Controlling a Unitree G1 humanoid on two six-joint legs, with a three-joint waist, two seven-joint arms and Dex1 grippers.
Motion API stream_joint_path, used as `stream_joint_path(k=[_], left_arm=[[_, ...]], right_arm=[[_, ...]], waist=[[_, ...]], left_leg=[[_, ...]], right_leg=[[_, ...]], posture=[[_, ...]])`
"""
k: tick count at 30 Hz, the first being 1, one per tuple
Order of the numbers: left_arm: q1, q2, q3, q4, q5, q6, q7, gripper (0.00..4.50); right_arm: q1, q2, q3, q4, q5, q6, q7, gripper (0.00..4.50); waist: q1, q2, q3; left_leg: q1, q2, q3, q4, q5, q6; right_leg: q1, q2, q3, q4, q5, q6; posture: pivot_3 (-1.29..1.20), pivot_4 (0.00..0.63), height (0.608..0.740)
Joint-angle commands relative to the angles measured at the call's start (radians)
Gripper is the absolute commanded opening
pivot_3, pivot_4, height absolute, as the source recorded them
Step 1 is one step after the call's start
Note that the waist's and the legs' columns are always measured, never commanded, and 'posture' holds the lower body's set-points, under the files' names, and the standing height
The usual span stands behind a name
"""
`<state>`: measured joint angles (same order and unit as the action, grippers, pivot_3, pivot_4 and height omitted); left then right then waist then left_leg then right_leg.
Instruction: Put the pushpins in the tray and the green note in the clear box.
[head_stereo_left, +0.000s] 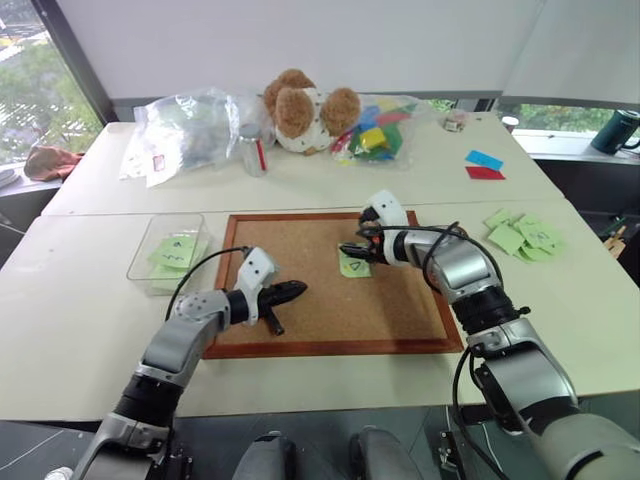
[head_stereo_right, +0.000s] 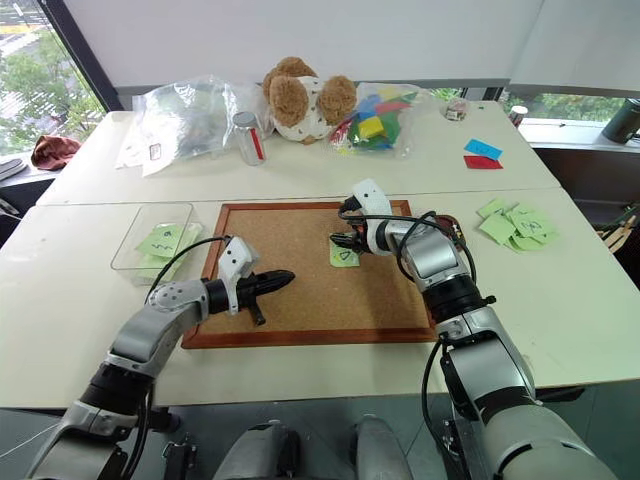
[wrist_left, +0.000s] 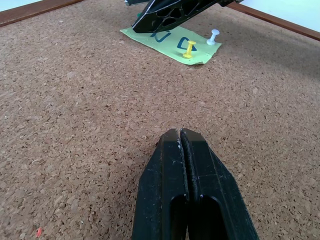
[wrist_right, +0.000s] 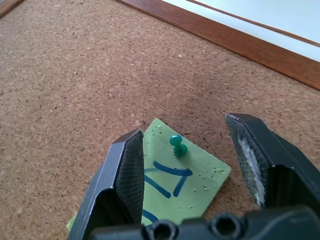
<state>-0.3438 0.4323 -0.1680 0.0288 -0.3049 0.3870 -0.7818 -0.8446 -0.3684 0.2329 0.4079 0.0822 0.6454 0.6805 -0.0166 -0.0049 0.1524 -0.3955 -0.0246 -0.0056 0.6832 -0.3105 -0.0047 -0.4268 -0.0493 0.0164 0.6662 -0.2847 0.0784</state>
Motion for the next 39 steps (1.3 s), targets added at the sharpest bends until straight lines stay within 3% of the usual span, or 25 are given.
stream_joint_path(k=[1, 5, 6, 25, 33, 39], left_arm=[[0.021, 0.003, 0.011, 0.0, 0.015, 0.017, 0.011, 0.02], [0.022, 0.001, 0.011, 0.005, 0.015, 0.015, 0.011, 0.02], [0.021, 0.0, 0.011, 0.008, 0.014, 0.017, 0.011, 0.02], [0.044, 0.009, -0.023, 0.064, 0.044, 0.029, -0.015, 0.02], [0.045, 0.005, -0.025, 0.066, 0.048, 0.023, -0.016, 0.02], [0.042, 0.005, -0.027, 0.067, 0.048, 0.023, -0.022, 0.02]], right_arm=[[-0.014, 0.004, -0.006, -0.017, -0.008, -0.017, 0.013, 2.0], [-0.009, 0.003, -0.007, -0.025, -0.011, -0.014, 0.018, 0.1], [-0.008, 0.002, -0.007, -0.03, -0.011, -0.012, 0.02, 0.03], [-0.012, -0.104, -0.178, -0.323, 0.082, 0.201, -0.01, 0.03], [0.048, -0.252, -0.289, -0.211, 0.066, 0.164, -0.055, 0.03], [0.09, -0.282, -0.303, -0.101, 0.055, 0.107, -0.073, 0.03]], waist=[[0.0, 0.0, 0.0], [0.0, 0.0, 0.0], [0.0, 0.0, 0.0], [0.0, 0.002, -0.002], [0.003, 0.002, -0.002], [-0.002, 0.004, -0.003]], left_leg=[[0.0, 0.0, 0.0, 0.0, 0.0, 0.001], [0.0, 0.0, 0.0, 0.0, -0.001, 0.001], [0.0, 0.0, 0.0, 0.0, -0.001, 0.001], [0.004, 0.0, 0.0, -0.001, -0.002, 0.004], [0.004, 0.0, 0.0, -0.002, -0.003, 0.005], [0.004, 0.0, 0.0, -0.002, -0.003, 0.005]], right_leg=[[0.0, 0.0, 0.0, 0.0, 0.0, 0.0], [0.0, 0.0, 0.0, 0.0, 0.0, 0.0], [0.0, 0.0, 0.0, 0.0, 0.0, 0.0], [0.004, 0.0, 0.0, 0.0, 0.0, 0.0], [0.004, 0.0, 0.0, -0.001, 0.0, 0.0], [0.004, 0.0, 0.001, -0.001, 0.0, 0.0]], posture=[[0.0, 0.15, 0.74], [0.0, 0.15, 0.74], [0.0, 0.15, 0.74], [0.0, 0.15, 0.74], [0.0, 0.15, 0.74], [0.0, 0.15, 0.74]])
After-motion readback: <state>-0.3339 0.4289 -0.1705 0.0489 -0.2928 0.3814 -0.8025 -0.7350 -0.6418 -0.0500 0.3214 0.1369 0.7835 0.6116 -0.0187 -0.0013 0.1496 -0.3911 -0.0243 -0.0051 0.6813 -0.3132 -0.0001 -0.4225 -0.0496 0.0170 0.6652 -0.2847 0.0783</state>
